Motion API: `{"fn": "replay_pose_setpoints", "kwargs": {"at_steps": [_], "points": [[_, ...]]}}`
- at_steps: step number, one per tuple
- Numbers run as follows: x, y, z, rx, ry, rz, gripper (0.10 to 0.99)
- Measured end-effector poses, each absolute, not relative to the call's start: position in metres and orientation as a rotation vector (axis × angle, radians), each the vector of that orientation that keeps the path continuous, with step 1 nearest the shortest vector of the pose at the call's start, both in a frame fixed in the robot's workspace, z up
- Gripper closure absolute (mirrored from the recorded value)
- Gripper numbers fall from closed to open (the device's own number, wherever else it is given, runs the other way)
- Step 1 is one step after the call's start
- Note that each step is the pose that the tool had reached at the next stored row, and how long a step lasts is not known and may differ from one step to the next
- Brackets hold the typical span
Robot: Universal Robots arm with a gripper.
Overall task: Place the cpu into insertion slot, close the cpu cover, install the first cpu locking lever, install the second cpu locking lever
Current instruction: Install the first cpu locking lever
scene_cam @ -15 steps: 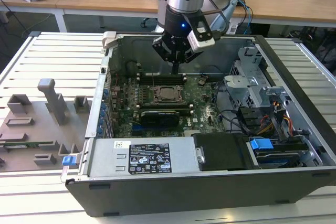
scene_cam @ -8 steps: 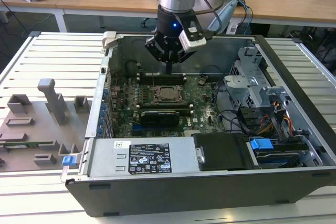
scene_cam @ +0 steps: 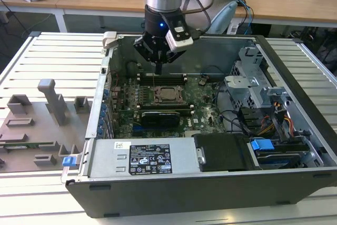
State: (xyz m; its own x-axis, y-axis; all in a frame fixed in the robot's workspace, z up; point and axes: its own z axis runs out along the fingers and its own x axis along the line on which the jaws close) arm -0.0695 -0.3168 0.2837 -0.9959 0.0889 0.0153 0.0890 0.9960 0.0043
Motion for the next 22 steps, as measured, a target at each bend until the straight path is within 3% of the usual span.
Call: {"fn": "replay_pose_setpoints", "kwargs": {"at_steps": [9, 22], "points": [[-0.09, -0.313, 0.283, -0.139, -3.124, -0.009, 0.98], [-0.094, -0.284, 0.276, -0.134, -3.124, -0.01, 0.98]]}}
